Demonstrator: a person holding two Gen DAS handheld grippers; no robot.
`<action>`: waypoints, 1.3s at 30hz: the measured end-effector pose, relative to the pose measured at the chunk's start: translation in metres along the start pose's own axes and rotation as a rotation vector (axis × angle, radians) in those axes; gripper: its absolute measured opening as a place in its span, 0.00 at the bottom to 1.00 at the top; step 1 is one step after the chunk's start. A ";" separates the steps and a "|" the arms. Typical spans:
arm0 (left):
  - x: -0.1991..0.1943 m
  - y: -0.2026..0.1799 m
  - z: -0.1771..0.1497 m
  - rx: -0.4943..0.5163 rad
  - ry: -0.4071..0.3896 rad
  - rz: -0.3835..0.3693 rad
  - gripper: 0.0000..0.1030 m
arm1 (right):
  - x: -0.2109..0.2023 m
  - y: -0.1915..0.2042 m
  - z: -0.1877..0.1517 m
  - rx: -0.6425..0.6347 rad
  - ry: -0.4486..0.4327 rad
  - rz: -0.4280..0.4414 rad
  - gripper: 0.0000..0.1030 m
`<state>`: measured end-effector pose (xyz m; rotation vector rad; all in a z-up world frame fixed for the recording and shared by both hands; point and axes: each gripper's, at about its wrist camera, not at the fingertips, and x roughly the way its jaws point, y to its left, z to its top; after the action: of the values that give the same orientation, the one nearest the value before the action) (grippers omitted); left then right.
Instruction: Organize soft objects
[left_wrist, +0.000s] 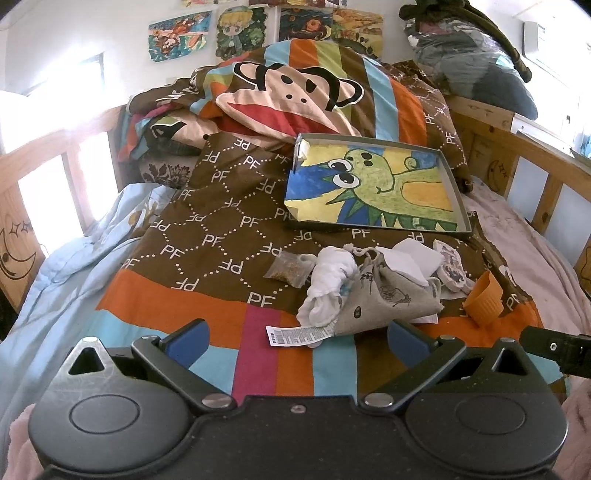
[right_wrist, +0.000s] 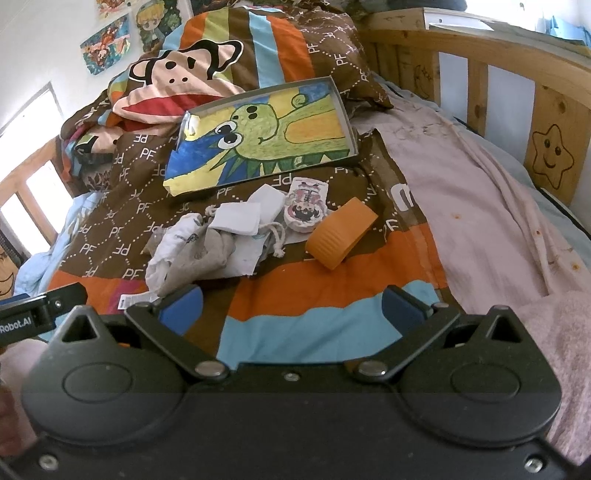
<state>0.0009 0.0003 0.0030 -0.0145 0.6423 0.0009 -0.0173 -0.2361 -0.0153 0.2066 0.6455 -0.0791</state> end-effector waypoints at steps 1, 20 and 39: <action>0.000 0.000 0.000 0.000 0.000 0.000 0.99 | 0.000 0.000 0.000 0.000 0.000 0.000 1.00; 0.000 0.001 -0.001 -0.001 -0.002 -0.002 0.99 | 0.000 0.001 0.000 0.000 -0.001 0.000 1.00; -0.002 0.000 0.003 -0.001 0.004 -0.002 0.99 | -0.001 0.006 0.000 -0.002 -0.011 -0.006 1.00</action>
<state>0.0011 0.0003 0.0066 -0.0160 0.6459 -0.0009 -0.0173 -0.2303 -0.0133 0.2022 0.6356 -0.0850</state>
